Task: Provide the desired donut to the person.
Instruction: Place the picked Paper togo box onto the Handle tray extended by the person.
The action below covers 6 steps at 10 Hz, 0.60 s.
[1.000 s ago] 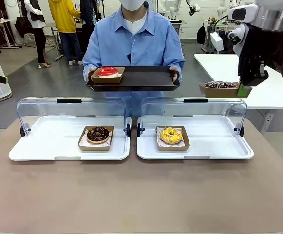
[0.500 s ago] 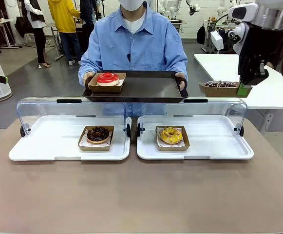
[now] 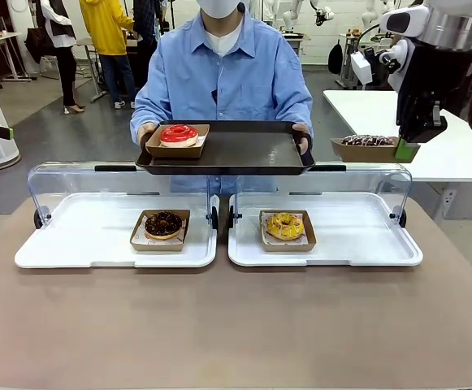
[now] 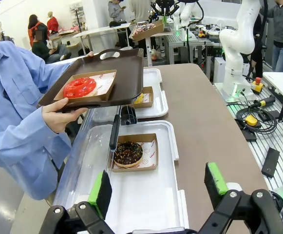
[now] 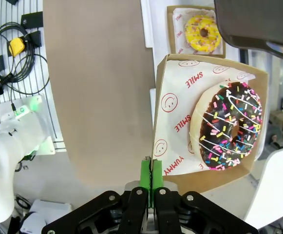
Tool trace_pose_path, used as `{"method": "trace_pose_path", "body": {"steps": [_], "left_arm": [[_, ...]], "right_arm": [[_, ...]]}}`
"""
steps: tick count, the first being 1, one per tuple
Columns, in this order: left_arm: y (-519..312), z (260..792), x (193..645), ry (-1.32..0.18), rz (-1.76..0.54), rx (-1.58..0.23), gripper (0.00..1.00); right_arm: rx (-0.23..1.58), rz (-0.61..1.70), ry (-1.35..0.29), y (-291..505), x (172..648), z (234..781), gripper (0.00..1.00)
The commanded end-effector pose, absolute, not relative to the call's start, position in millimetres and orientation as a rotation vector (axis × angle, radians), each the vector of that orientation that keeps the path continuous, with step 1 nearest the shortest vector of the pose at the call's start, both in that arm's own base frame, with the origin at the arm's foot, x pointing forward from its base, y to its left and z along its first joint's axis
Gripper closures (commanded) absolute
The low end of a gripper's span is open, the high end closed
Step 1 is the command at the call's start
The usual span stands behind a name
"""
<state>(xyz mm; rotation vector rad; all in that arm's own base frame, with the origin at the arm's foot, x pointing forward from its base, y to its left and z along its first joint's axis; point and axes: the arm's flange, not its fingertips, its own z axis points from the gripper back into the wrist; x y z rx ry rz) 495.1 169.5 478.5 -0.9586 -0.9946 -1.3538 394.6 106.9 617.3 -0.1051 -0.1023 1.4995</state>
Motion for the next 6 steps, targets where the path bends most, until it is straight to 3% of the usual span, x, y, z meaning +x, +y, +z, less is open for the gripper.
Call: {"method": "trace_pose_path", "body": {"steps": [1, 6], "left_arm": [[168.9, 479.2, 494.7, -1.014, -1.339, -0.947, 0.0], [168.9, 479.2, 494.7, -1.014, -1.339, -0.947, 0.0]], "right_arm": [[-0.106, 1.5, -0.1, 106.4, 390.1, 614.4, 1.0], [-0.106, 1.5, -0.1, 106.4, 390.1, 614.4, 1.0]]}}
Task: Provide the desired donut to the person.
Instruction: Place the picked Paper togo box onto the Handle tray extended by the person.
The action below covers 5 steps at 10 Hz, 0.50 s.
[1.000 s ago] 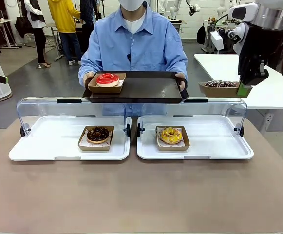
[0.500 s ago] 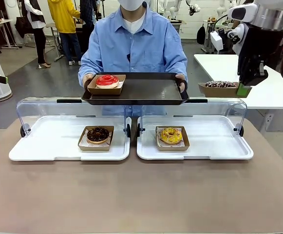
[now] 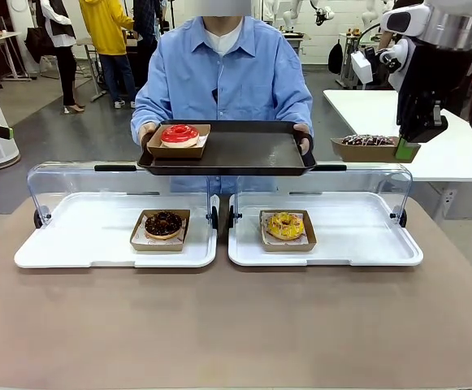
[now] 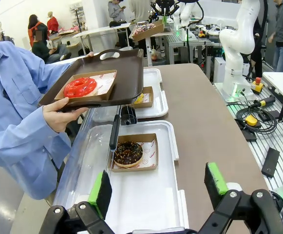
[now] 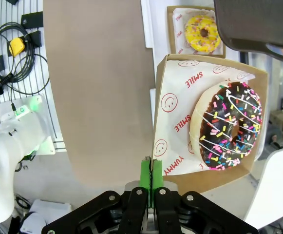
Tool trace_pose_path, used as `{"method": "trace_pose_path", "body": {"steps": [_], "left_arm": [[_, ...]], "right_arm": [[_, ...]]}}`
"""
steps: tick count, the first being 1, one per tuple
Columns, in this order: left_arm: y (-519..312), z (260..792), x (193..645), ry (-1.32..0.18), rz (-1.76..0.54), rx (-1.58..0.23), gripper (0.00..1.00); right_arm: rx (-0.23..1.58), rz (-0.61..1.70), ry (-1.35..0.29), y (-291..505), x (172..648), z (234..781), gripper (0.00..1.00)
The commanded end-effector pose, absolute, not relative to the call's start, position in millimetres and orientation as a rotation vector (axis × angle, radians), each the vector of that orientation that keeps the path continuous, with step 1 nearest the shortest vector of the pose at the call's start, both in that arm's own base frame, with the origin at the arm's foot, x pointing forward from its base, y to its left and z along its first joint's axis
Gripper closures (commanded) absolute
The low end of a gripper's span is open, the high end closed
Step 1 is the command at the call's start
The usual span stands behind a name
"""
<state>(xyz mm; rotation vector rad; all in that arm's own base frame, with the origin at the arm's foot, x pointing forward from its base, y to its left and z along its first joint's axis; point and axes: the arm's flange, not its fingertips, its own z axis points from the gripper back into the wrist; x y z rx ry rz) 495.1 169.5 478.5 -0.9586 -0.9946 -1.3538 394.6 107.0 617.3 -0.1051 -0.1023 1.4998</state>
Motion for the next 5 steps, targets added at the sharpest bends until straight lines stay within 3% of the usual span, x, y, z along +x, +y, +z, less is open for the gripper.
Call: {"method": "trace_pose_path", "body": {"steps": [1, 2, 5], "left_arm": [[169, 479, 495, -1.014, -1.339, -0.947, 0.0], [169, 479, 495, -1.014, -1.339, -0.947, 0.0], [169, 479, 495, -1.014, -1.339, -0.947, 0.0]], "right_arm": [[-0.105, 1.5, -0.102, 107, 395, 617, 0.99], [-0.16, 1.556, -0.164, 133, 382, 641, 0.99], [-0.21, 1.575, -0.283, 181, 408, 671, 0.99]]}}
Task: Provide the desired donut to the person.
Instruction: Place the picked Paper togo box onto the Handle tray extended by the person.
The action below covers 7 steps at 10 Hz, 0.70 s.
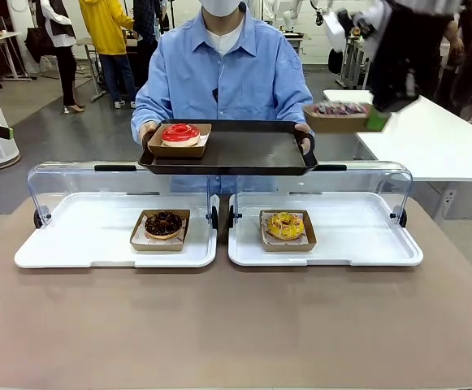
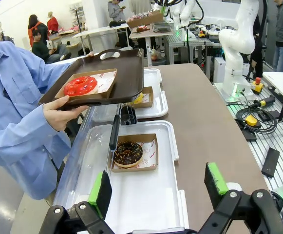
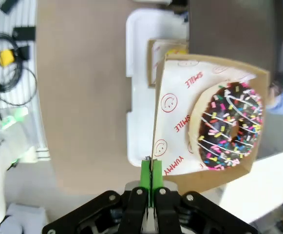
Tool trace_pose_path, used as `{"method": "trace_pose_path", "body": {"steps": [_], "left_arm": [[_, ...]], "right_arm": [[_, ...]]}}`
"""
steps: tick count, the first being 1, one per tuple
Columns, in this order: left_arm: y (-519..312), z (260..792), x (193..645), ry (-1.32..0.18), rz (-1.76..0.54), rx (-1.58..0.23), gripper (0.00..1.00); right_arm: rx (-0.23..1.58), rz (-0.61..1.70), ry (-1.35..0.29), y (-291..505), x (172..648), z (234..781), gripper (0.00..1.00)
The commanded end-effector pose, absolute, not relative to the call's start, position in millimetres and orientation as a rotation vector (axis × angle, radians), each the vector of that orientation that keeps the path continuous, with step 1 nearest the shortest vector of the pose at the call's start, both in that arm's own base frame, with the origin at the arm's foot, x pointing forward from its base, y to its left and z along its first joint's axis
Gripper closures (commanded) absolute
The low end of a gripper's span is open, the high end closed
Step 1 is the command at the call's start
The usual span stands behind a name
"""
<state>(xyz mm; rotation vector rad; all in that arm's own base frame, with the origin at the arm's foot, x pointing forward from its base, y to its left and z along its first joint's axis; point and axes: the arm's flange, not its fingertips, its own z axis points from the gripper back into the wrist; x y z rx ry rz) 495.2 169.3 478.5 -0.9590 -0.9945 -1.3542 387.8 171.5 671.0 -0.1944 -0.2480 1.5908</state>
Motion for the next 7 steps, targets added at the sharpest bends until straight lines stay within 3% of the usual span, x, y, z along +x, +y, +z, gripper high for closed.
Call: {"method": "trace_pose_path", "body": {"steps": [1, 7], "left_arm": [[169, 479, 495, -1.014, -1.339, -0.947, 0.0], [169, 479, 495, -1.014, -1.339, -0.947, 0.0]], "right_arm": [[-0.217, 1.58, -0.295, 200, 422, 670, 0.99], [-0.181, 1.572, -0.325, 270, 504, 613, 0.99]]}}
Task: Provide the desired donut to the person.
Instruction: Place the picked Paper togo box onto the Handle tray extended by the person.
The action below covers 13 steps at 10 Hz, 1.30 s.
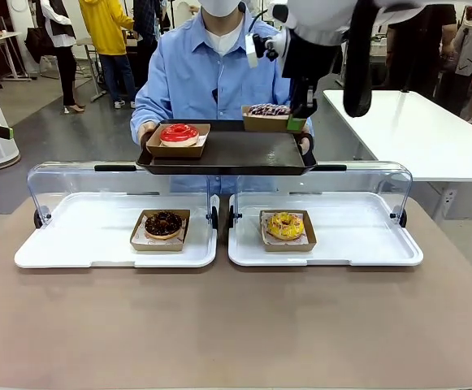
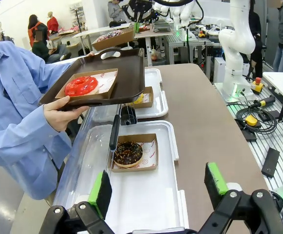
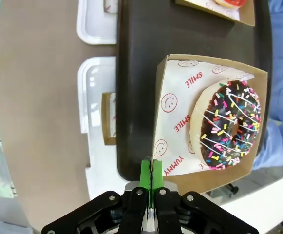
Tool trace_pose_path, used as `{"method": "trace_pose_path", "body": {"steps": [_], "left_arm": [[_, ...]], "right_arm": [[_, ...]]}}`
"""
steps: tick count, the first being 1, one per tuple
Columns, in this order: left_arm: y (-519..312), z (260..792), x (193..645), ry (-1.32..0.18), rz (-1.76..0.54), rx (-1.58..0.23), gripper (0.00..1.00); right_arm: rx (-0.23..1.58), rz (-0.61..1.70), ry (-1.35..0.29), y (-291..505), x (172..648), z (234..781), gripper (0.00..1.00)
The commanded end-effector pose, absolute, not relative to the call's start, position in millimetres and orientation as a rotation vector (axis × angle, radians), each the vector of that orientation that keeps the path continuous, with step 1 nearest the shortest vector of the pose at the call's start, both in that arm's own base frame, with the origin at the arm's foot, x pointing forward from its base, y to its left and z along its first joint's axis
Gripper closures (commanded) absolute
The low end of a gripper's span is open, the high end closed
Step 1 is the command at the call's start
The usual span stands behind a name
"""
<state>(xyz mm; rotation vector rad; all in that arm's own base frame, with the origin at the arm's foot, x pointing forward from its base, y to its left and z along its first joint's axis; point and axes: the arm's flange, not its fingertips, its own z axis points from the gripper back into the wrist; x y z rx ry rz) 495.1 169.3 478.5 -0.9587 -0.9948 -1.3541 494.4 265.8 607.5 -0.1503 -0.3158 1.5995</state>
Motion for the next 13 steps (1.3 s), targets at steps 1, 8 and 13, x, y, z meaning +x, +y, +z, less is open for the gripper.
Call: {"method": "trace_pose_path", "body": {"steps": [1, 8, 13], "left_arm": [[169, 479, 495, -1.014, -1.339, -0.947, 0.0], [169, 479, 495, -1.014, -1.339, -0.947, 0.0], [169, 479, 495, -1.014, -1.339, -0.947, 0.0]], "right_arm": [[-0.183, 1.568, -0.321, 270, 513, 605, 0.99], [-0.132, 1.65, -0.224, 274, 553, 559, 0.99], [-0.133, 1.671, -0.216, 270, 554, 550, 0.39]]}}
